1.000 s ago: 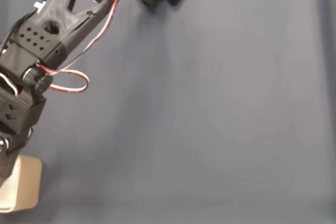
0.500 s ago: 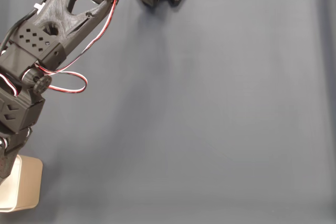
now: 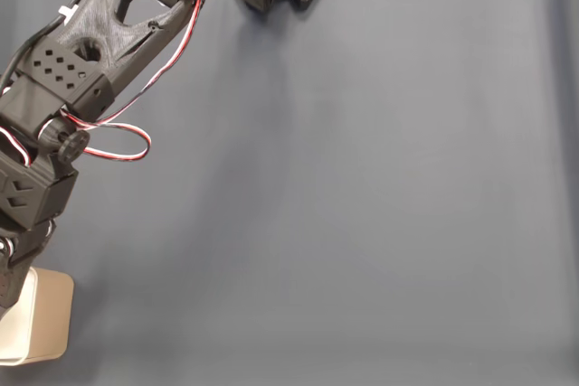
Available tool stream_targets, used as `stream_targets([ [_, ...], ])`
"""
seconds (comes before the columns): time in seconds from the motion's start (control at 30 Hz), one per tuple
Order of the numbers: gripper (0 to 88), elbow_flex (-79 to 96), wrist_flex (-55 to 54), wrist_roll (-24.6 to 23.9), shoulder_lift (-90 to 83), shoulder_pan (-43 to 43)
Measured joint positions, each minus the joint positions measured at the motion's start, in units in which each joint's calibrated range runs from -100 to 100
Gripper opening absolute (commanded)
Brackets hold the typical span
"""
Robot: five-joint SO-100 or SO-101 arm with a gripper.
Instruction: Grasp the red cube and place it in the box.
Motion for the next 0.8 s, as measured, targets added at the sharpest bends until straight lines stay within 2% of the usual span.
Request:
stream_targets([
  [0.17, 3.4, 0.00, 0.00, 0.00, 0.00, 0.00],
  [0.33, 33.9, 0.00, 0.00, 0.00, 0.00, 0.00],
  [0.4, 38.3, 0.00, -0.72, 0.00, 0.00, 0.00],
  [0.57, 43.1, 0.00, -1.27, -0.15, 0.00, 0.00],
  [0.8, 44.3, 0.00, -2.63, -0.54, 0.00, -0.15],
])
